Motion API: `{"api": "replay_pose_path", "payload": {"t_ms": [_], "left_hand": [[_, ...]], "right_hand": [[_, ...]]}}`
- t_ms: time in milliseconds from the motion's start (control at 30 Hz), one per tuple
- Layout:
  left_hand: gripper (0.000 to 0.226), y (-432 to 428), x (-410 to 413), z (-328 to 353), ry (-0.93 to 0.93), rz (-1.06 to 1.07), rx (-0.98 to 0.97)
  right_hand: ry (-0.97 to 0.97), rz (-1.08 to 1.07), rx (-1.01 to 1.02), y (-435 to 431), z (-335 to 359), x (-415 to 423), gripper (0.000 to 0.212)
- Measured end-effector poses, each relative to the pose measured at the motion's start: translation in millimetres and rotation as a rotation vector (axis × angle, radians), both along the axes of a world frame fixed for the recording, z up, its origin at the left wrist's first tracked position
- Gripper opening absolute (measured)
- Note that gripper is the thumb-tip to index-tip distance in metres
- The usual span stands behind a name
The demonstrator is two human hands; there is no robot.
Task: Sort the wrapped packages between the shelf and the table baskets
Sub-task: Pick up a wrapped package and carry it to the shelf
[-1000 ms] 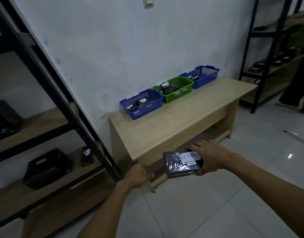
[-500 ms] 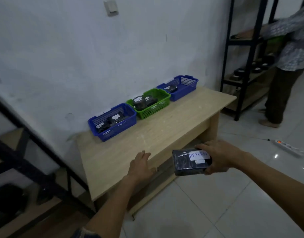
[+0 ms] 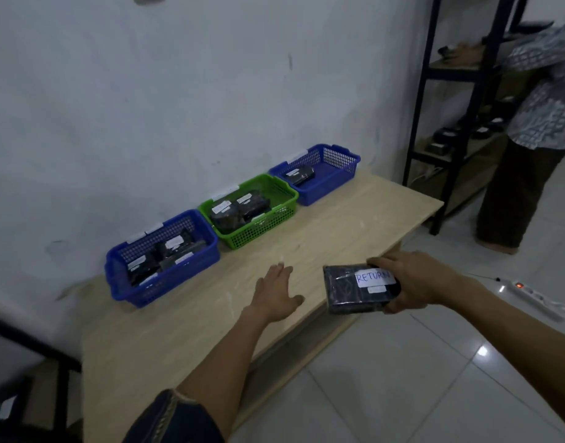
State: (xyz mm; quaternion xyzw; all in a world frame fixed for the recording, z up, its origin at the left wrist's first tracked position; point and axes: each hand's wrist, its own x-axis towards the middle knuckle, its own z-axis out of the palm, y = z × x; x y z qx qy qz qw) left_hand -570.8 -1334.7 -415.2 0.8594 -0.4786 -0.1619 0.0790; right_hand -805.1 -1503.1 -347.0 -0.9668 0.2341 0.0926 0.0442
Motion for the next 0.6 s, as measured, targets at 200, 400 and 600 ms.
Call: {"api": "replay_pose_path", "payload": {"t_ms": [200,400,600], "left_hand": [[0.081,-82,25,-8,0.009,0.086,0.034],[0.078,-160,48,-10,0.014,0.190,-0.015],[0.077,-218,82,-17,0.017,0.234,-0.041]], "right_hand": [[0.038,0.103,-0.002,-106,-21,46,0.100],[0.088,0.206,0.000,-199,-25,90,0.100],[0.105,0.274,-0.001,-271,-18,150,0.099]]}}
